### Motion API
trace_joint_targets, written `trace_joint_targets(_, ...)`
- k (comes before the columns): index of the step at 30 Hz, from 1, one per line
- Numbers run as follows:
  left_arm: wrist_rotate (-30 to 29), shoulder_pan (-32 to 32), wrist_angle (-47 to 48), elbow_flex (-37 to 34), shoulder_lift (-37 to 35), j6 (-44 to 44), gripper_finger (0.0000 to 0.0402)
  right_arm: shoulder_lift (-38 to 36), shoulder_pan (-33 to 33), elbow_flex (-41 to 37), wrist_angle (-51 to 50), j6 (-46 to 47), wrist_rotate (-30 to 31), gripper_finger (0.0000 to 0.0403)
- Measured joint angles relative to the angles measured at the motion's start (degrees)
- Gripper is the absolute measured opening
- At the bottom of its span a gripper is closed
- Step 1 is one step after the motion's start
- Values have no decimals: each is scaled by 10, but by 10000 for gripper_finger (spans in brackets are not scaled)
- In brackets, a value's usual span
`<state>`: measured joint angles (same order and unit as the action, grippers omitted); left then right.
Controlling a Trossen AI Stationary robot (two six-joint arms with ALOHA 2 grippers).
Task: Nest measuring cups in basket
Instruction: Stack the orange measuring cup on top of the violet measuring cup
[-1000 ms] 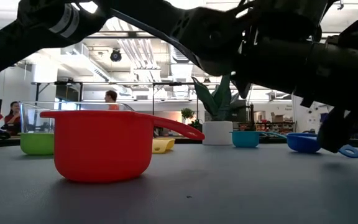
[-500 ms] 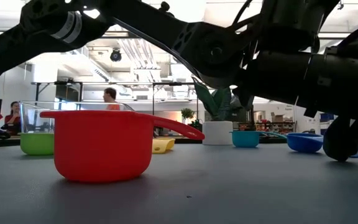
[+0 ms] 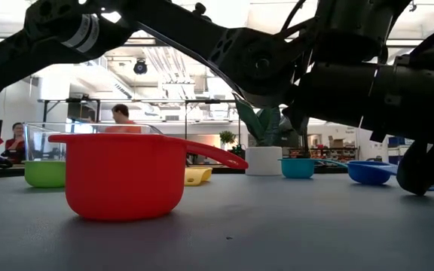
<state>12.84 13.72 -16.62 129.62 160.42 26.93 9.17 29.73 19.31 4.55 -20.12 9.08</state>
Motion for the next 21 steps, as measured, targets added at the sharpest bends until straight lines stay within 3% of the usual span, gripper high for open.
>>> trace_joint_targets(11, -15, 5, -3, 0, -17, -48, 0, -4, 0, 9, 25, 41, -34, 9)
trace_joint_targets(21, -104, 22, 62, 0, -69, -123, 0, -17, 0, 23, 20, 98, -97, 9)
